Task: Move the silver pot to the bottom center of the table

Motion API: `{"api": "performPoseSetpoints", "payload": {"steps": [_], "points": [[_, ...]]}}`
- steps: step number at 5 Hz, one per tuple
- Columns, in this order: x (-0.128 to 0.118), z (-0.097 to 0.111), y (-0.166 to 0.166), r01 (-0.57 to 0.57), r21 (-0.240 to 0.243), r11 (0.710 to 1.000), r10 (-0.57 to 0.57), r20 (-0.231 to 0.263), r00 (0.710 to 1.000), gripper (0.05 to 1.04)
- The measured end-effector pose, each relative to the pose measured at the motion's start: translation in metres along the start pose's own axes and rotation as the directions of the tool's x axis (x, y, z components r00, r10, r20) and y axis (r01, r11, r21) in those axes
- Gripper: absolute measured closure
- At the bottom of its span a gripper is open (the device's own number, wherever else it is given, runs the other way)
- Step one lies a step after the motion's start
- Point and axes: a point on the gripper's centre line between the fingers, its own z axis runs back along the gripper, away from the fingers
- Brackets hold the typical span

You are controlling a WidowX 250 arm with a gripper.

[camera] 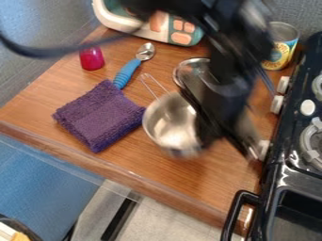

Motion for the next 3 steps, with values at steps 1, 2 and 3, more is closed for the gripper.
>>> {"api": "performPoseSetpoints", "payload": {"steps": [1, 2, 3], "points": [[-0.002, -0.022, -0.012, 0.027, 0.027, 0.999, -0.026, -0.039, 0.999, 1.015], [-0.010, -0.040, -0.015, 0.019, 0.018, 1.000, -0.017, -0.110, 0.994, 1.015], [-0.018, -0.045, 0.003, -0.040, 0.030, 0.999, 0.044, -0.133, 0.990, 0.990]]}}
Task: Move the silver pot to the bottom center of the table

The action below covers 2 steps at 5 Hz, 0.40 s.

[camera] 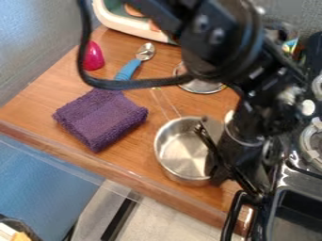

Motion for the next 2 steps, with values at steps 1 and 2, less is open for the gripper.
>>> {"api": "performPoseSetpoints", "payload": {"steps": [1, 2], "points": [[-0.019, -0.001, 0.013, -0.060, -0.031, 0.998, 0.059, -0.026, 0.998, 0.817], [-0.019, 0.029, 0.021, -0.114, -0.093, 0.989, 0.121, 0.067, 0.990, 0.541]]}}
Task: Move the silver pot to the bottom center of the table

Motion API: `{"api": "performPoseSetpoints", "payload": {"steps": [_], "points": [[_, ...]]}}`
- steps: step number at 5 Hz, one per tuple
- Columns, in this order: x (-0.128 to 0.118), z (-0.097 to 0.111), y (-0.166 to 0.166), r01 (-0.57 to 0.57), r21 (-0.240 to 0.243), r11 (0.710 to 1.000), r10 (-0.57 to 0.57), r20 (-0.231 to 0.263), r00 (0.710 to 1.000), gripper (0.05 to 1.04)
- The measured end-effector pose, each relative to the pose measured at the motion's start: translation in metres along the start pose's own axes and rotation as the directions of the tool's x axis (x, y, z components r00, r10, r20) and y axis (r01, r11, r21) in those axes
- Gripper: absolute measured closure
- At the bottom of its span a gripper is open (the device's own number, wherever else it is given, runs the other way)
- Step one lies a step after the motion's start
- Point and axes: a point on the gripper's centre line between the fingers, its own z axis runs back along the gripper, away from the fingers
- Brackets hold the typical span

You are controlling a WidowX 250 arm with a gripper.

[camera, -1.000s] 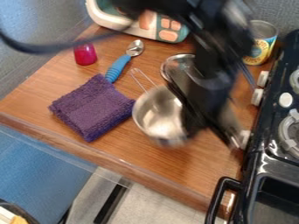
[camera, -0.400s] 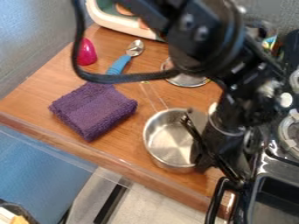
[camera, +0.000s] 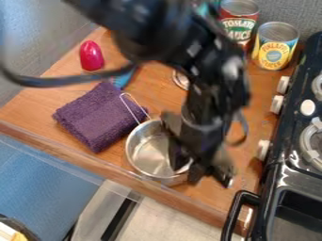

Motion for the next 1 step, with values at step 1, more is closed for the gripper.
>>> {"api": "performPoseSetpoints", "payload": {"steps": [1], "points": [[-0.0034, 0.0256, 0.0086, -0.072, -0.038, 0.997, 0.073, 0.017, 0.997, 0.238]]}}
